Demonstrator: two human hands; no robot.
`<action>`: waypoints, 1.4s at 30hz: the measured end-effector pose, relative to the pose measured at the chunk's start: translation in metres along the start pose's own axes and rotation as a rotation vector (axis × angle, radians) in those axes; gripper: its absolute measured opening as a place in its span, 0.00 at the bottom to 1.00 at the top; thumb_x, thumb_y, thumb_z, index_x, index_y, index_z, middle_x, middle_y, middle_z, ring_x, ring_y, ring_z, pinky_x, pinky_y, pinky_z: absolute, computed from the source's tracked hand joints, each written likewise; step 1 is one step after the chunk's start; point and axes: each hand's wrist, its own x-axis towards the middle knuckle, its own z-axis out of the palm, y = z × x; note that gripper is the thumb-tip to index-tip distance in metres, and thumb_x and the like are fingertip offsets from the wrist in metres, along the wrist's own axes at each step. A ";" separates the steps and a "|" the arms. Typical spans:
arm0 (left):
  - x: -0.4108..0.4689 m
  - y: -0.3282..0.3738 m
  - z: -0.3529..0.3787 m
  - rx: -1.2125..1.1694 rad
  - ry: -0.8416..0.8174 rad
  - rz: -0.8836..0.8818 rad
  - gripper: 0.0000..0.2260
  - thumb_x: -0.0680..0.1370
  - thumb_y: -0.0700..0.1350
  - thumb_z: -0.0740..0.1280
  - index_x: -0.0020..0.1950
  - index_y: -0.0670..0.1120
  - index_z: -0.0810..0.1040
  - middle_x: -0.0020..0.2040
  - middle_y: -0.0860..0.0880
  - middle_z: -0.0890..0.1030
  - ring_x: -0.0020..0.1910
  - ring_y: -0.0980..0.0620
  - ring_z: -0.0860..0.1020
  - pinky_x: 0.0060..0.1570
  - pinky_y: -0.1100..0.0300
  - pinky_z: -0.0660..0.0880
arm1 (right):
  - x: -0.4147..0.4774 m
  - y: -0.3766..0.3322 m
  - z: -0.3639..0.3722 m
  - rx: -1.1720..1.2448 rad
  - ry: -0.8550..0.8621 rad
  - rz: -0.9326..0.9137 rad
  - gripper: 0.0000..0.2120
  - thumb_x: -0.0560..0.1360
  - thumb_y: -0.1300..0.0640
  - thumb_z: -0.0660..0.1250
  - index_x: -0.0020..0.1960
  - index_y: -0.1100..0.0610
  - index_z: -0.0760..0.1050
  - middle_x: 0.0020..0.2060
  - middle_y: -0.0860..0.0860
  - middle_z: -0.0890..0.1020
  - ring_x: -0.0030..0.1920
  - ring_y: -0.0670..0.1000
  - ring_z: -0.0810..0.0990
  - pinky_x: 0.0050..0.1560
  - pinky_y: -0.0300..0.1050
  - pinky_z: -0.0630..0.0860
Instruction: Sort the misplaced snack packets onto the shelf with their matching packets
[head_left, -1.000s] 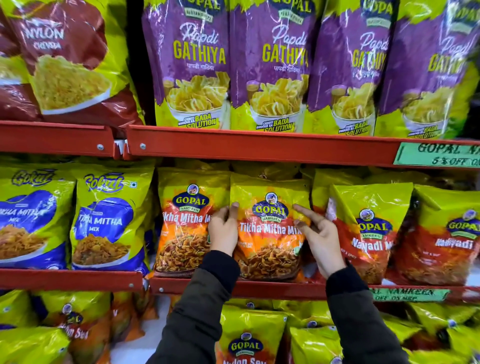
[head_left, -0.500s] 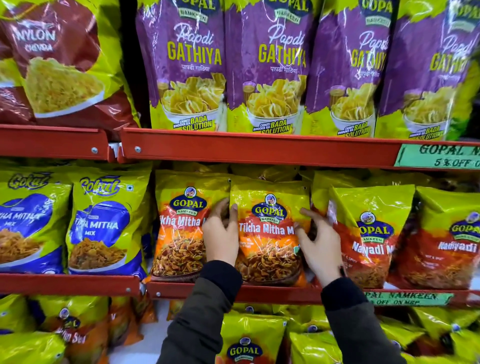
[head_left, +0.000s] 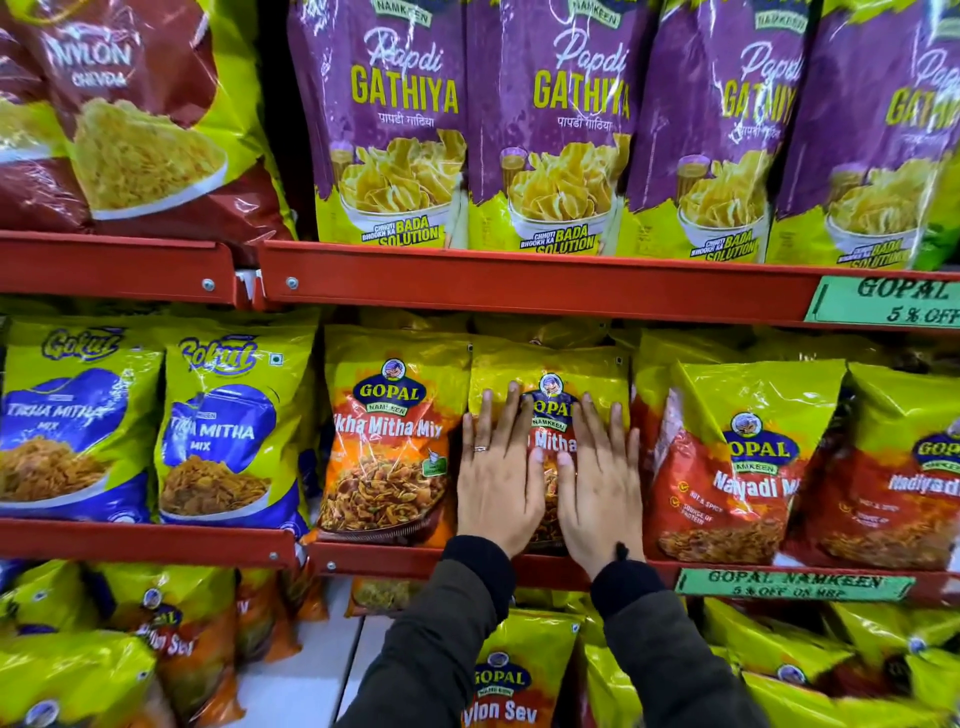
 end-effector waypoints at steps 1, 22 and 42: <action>0.000 0.000 -0.001 0.004 -0.004 -0.002 0.27 0.83 0.51 0.50 0.82 0.50 0.52 0.84 0.53 0.49 0.83 0.50 0.42 0.81 0.42 0.49 | 0.000 0.000 0.000 -0.006 -0.002 -0.001 0.27 0.84 0.48 0.48 0.82 0.53 0.53 0.83 0.46 0.52 0.84 0.52 0.45 0.81 0.62 0.50; 0.042 -0.146 -0.123 -0.990 0.098 -1.021 0.21 0.81 0.53 0.65 0.63 0.36 0.78 0.58 0.39 0.81 0.59 0.40 0.79 0.63 0.50 0.74 | 0.071 -0.154 0.015 0.378 -0.206 0.559 0.23 0.82 0.45 0.62 0.52 0.65 0.83 0.51 0.63 0.85 0.54 0.63 0.83 0.49 0.47 0.75; -0.036 -0.119 -0.133 -0.669 0.172 -0.503 0.25 0.83 0.53 0.58 0.80 0.50 0.60 0.79 0.50 0.61 0.76 0.59 0.61 0.77 0.55 0.60 | 0.034 -0.181 -0.017 0.429 0.235 0.341 0.09 0.79 0.55 0.67 0.57 0.52 0.81 0.53 0.46 0.82 0.54 0.51 0.82 0.55 0.47 0.78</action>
